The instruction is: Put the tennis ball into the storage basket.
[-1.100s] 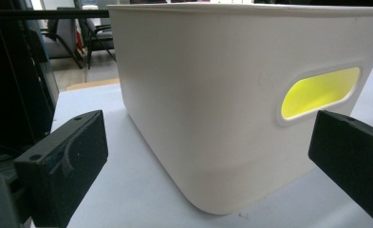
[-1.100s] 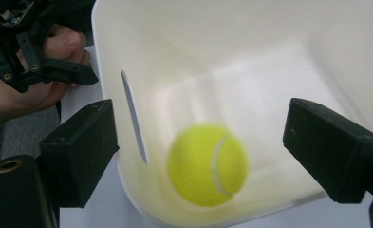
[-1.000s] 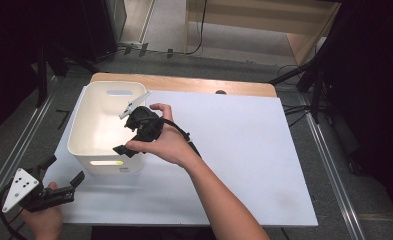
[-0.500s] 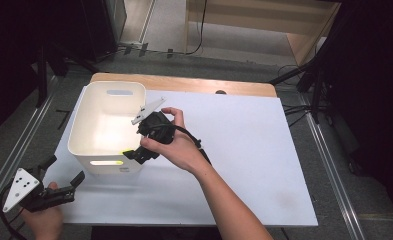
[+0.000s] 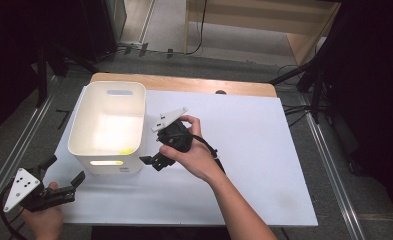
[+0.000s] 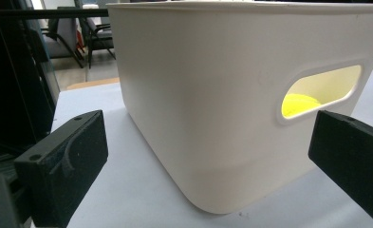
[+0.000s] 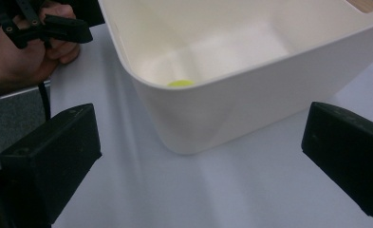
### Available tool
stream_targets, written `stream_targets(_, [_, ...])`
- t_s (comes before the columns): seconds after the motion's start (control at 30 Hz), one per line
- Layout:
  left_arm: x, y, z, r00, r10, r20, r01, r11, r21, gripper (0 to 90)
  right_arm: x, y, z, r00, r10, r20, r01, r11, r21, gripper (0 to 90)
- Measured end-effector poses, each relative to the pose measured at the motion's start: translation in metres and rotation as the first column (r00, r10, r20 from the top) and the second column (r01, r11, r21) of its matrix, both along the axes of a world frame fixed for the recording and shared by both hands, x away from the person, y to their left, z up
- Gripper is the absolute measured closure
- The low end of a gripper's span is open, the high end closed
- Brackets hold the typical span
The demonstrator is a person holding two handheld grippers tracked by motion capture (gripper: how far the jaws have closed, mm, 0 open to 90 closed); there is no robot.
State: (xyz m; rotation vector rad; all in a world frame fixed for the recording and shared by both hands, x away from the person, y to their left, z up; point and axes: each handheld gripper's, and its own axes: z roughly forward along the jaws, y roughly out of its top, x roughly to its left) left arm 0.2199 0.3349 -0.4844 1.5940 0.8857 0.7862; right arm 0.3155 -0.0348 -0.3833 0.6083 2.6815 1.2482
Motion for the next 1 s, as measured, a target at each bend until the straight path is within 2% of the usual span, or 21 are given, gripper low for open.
stream_targets(0.17, [0.000,0.000,0.000,1.0000,0.001,-0.001,-0.001,1.0000,0.001,0.0,-0.004,-0.013,-0.005,0.9995,-0.025,0.018,0.024,0.9997,0.006,0.0])
stream_targets(1.0, [0.000,-0.001,0.000,1.0000,0.003,-0.002,-0.003,0.9999,0.010,0.0,-0.021,-0.066,-0.031,0.9936,-0.112,0.016,0.111,0.9930,0.040,0.0])
